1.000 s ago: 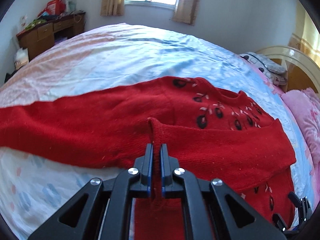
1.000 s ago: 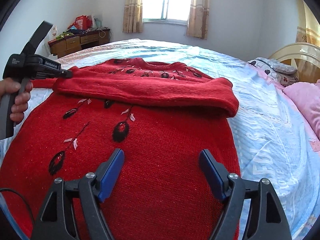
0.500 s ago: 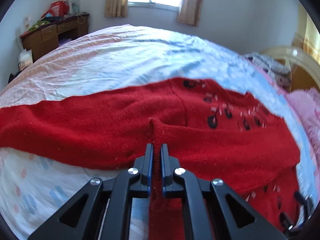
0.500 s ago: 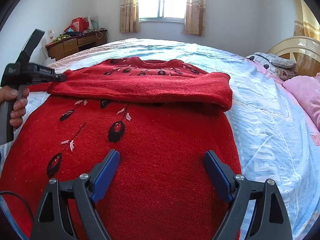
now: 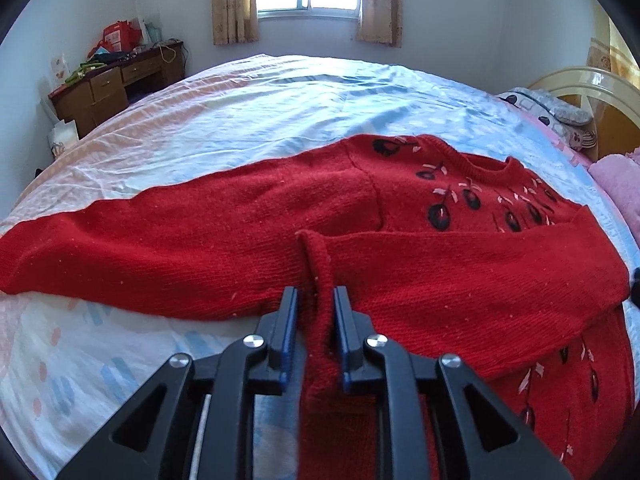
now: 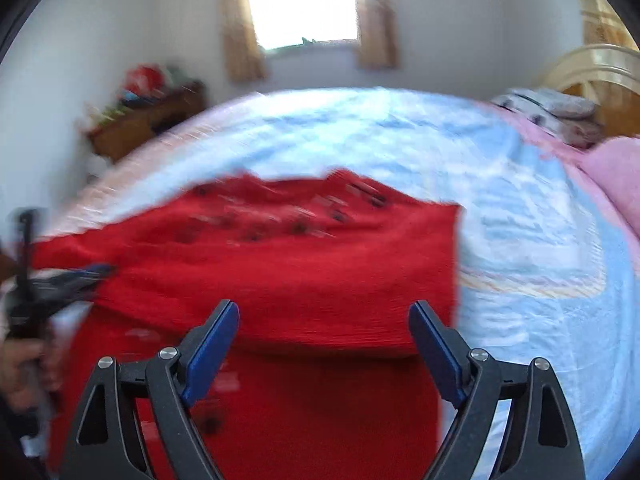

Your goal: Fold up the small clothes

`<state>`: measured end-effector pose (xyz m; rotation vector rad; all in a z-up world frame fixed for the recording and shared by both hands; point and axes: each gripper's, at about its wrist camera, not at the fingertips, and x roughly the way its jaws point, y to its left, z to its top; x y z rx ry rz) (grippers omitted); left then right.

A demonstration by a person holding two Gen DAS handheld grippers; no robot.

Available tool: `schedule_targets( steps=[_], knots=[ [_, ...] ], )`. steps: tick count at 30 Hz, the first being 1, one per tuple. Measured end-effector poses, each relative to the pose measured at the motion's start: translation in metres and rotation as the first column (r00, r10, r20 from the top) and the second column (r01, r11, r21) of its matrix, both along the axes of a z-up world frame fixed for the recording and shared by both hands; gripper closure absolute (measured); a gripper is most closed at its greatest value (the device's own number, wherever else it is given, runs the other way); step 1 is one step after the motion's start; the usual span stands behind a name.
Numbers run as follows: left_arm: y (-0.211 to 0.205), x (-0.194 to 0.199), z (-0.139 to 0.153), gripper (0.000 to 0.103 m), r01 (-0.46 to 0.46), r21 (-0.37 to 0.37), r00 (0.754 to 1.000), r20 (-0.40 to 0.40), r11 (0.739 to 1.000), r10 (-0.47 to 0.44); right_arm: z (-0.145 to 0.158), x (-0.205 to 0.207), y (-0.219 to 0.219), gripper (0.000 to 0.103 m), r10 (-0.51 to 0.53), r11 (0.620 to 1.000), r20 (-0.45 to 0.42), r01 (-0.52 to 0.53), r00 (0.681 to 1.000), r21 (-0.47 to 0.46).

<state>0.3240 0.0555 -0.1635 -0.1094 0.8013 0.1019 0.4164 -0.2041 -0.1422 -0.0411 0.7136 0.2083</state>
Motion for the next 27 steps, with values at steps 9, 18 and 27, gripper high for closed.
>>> schedule_targets(
  steps=[9,18,27],
  knots=[
    [-0.009,0.002,-0.001,0.074,-0.012,0.069,1.000,-0.005,0.998,0.012,-0.017,-0.009,-0.060,0.030,-0.215,0.971,-0.077,0.221,0.974,0.092],
    [0.007,-0.004,-0.003,0.059,-0.066,-0.010,0.998,0.007,0.998,0.066,-0.009,0.011,0.005,0.030,-0.026,0.992,-0.097,0.037,0.995,0.117],
    [0.011,-0.011,-0.002,0.052,-0.095,-0.029,0.995,0.031,0.995,0.096,-0.007,0.003,0.006,0.030,-0.033,0.988,-0.032,0.038,0.999,0.150]
  ],
)
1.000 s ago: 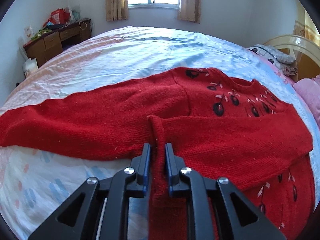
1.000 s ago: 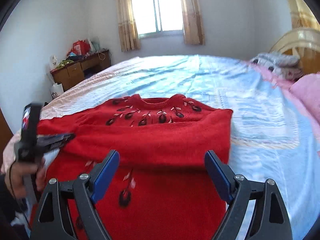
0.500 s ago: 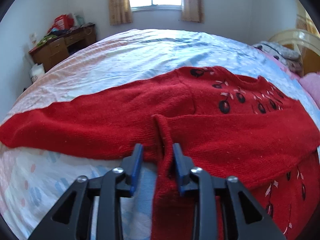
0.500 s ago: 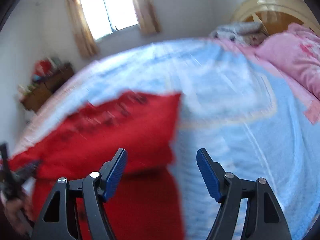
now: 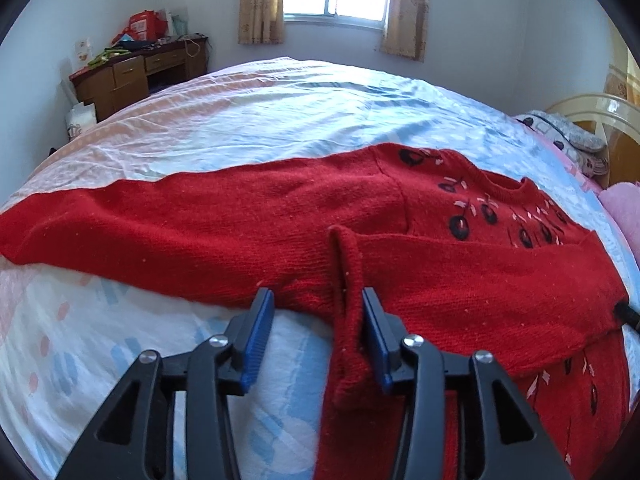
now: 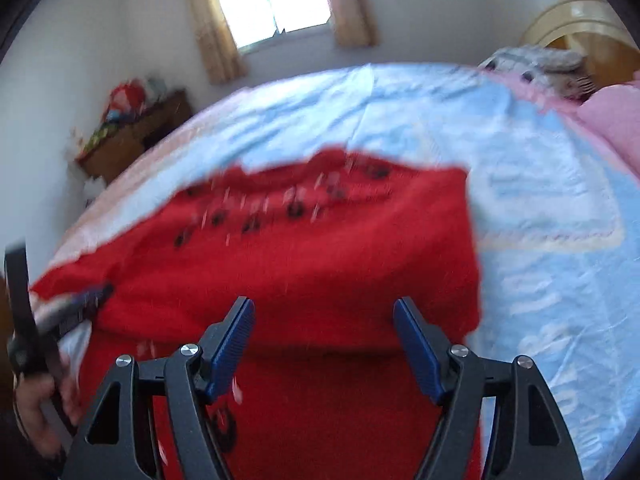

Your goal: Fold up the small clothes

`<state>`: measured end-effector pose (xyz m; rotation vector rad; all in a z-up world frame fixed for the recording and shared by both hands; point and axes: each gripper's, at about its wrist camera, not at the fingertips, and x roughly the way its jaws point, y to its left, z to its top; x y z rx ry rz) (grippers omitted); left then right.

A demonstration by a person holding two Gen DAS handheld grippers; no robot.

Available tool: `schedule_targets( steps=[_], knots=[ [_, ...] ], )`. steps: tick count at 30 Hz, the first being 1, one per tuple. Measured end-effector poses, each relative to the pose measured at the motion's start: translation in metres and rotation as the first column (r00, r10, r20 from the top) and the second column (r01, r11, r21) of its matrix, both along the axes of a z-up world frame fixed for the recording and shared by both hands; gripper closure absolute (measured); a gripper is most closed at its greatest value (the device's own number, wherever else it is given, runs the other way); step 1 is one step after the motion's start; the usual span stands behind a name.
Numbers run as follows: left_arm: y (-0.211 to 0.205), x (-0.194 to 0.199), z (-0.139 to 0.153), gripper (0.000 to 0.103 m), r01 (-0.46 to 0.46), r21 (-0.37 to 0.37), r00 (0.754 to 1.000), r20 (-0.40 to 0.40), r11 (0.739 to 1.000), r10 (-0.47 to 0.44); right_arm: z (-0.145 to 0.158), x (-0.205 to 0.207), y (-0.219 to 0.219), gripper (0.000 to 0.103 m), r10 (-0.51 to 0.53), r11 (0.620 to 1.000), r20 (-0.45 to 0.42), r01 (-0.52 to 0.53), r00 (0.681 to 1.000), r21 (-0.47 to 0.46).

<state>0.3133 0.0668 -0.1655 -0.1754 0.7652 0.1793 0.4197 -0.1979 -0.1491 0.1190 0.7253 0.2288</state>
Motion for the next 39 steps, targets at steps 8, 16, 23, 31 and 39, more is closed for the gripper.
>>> schedule_targets(
  steps=[8,16,23,31,39],
  knots=[
    [0.010,-0.007,0.000,0.036,-0.034,-0.045,0.999,0.009,0.998,0.035,-0.026,0.019,0.034,0.024,0.124,0.992,-0.074,-0.125,0.990,-0.018],
    [0.024,-0.016,-0.002,0.015,-0.062,-0.106,0.998,-0.006,0.992,0.062,-0.028,0.007,0.042,0.018,0.171,0.985,-0.040,-0.172,0.985,-0.034],
    [0.042,-0.031,0.002,0.014,-0.069,-0.085,0.998,-0.005,0.994,0.069,-0.030,-0.009,0.063,0.015,0.213,0.960,-0.026,-0.214,0.977,-0.182],
    [0.120,-0.053,0.019,0.014,-0.216,-0.052,0.976,0.014,0.975,0.217,-0.030,-0.010,0.061,0.015,0.207,0.959,-0.021,-0.207,0.978,-0.191],
    [0.199,-0.071,0.012,0.014,-0.409,-0.065,0.912,-0.021,0.910,0.409,-0.029,-0.011,0.063,0.015,0.202,0.956,-0.016,-0.201,0.979,-0.212]
  ],
)
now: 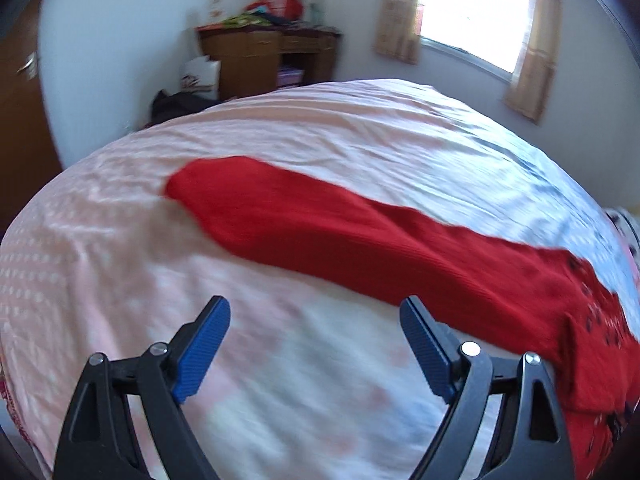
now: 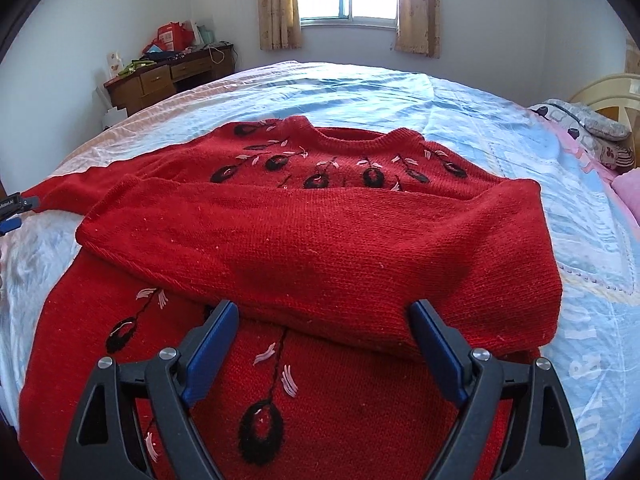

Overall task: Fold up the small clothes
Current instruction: 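Move the left tool to the other sleeve cuff and grasp it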

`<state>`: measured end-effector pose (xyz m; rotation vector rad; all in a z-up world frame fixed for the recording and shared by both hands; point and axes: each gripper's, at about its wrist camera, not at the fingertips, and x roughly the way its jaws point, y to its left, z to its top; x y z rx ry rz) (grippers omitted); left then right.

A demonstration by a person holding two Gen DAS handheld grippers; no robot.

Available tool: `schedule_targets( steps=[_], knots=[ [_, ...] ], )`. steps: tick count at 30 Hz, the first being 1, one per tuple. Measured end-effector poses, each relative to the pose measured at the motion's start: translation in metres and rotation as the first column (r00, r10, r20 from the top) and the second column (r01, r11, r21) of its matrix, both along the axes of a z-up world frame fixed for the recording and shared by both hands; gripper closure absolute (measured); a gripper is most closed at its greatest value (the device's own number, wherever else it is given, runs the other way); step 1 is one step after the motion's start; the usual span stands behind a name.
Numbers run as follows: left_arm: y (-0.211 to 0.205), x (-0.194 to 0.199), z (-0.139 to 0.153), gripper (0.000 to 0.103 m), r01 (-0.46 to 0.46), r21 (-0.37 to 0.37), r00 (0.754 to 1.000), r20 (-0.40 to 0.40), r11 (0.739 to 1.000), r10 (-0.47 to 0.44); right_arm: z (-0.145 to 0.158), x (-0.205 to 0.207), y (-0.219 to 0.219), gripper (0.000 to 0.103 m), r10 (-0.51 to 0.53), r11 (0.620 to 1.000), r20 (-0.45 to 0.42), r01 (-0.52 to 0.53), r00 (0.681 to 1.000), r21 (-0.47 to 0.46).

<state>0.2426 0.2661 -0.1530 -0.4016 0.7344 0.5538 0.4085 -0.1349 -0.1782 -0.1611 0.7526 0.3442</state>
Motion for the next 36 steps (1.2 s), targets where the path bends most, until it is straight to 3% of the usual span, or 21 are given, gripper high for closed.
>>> schedule_targets(
  steps=[6,9,13,22,26,27,29,30,32,36],
  knots=[
    [0.045,-0.009,-0.003,0.014,-0.115,-0.084,0.993,0.025,0.990,0.118,0.002,-0.003,-0.005,0.015,0.012,0.999,0.008,-0.012,1.000,0.037],
    [0.063,-0.010,0.002,0.014,-0.141,-0.135,0.986,0.071,0.981,0.151,0.002,-0.003,-0.002,0.015,0.009,1.000,0.011,-0.009,1.000,0.020],
    [0.077,-0.008,0.009,0.014,-0.161,-0.148,0.976,0.125,0.976,0.180,0.001,-0.004,-0.001,0.015,0.007,1.000,0.015,-0.007,1.000,0.010],
    [0.099,0.006,-0.008,0.026,-0.177,-0.241,0.973,0.100,0.954,0.206,0.002,-0.004,0.000,0.015,0.002,1.000,0.021,-0.002,1.000,0.001],
    [0.098,0.008,-0.009,0.031,-0.195,-0.214,0.970,0.105,0.957,0.221,0.001,-0.004,0.000,0.015,0.002,1.000,0.020,-0.002,1.000,-0.001],
    [0.099,0.009,-0.009,0.038,-0.197,-0.215,0.969,0.108,0.956,0.224,0.002,-0.004,0.000,0.015,0.002,1.000,0.020,-0.002,1.000,-0.002],
    [0.103,0.012,-0.009,0.066,-0.195,-0.226,0.969,0.109,0.954,0.224,0.002,-0.004,0.000,0.015,0.001,1.000,0.021,-0.001,1.000,-0.003],
    [0.105,0.014,-0.010,0.093,-0.183,-0.243,0.971,0.105,0.953,0.213,0.002,-0.004,0.000,0.015,0.001,1.000,0.021,-0.001,1.000,-0.004],
    [0.111,0.016,-0.012,0.096,-0.171,-0.276,0.973,0.100,0.946,0.206,0.001,-0.005,0.001,0.015,0.000,1.000,0.022,0.000,1.000,-0.006],
    [0.108,0.014,0.000,0.097,-0.157,-0.246,0.971,0.138,0.957,0.195,0.001,-0.004,0.001,0.015,0.000,1.000,0.022,0.000,1.000,-0.006]
  ],
)
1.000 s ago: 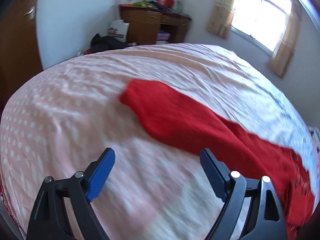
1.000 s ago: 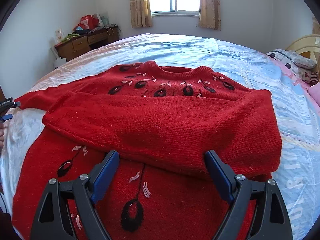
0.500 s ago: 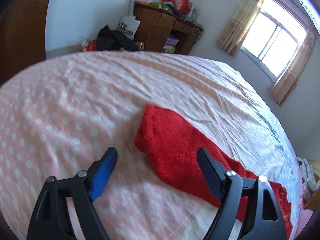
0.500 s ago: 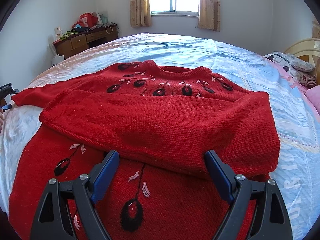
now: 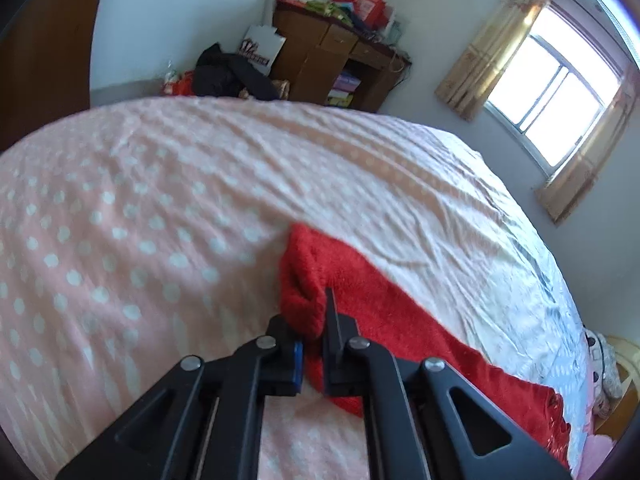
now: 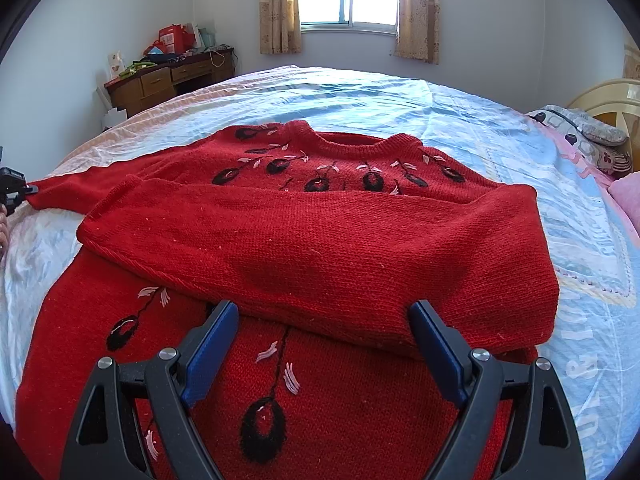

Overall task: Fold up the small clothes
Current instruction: 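Move the left tool to the other sleeve cuff and grasp it, then lift the sleeve with the left tool and fold it across the body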

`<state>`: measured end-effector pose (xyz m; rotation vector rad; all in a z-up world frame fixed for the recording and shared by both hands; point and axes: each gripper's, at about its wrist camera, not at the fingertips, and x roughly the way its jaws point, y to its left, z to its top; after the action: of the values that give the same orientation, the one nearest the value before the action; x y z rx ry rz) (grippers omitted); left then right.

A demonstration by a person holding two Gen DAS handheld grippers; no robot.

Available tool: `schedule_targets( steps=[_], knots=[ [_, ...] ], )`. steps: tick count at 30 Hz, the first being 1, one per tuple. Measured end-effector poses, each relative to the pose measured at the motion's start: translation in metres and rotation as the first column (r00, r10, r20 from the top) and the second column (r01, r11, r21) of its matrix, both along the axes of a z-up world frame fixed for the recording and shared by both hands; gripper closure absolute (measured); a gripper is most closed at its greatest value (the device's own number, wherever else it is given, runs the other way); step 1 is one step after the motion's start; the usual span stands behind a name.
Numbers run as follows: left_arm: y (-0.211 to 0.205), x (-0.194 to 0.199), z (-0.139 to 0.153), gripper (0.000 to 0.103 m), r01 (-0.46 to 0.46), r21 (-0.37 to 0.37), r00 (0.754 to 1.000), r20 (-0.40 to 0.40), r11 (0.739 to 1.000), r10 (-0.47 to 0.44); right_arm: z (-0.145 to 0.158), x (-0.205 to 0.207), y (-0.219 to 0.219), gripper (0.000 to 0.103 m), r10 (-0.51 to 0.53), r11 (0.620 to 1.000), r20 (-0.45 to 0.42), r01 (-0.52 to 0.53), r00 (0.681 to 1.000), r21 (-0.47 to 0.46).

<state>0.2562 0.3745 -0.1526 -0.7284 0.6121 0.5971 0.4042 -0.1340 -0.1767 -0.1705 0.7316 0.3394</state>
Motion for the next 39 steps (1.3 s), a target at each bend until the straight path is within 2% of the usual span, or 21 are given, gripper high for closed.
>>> schedule_targets(
  steps=[10,16,29,39],
  knots=[
    [-0.009,0.002,0.036,0.097,0.047,0.000,0.996,0.074,0.999,-0.047,0.000,0.000,0.000,0.015,0.000,1.000,0.000,0.000,1.000,0.004],
    [-0.031,0.008,0.063,0.097,0.104,0.018,0.987,0.124,0.994,-0.105,0.002,0.001,-0.006,0.015,0.004,0.999,-0.005,-0.004,1.000,0.044],
    [-0.082,0.017,0.128,0.097,0.204,0.046,0.948,0.238,0.978,-0.209,0.002,0.000,-0.003,0.015,0.002,0.999,-0.004,-0.002,1.000,0.038],
    [-0.132,0.030,0.165,0.097,0.302,0.084,0.902,0.296,0.950,-0.313,0.003,0.000,-0.008,0.015,0.010,0.997,-0.005,-0.010,1.000,0.077]
  ],
)
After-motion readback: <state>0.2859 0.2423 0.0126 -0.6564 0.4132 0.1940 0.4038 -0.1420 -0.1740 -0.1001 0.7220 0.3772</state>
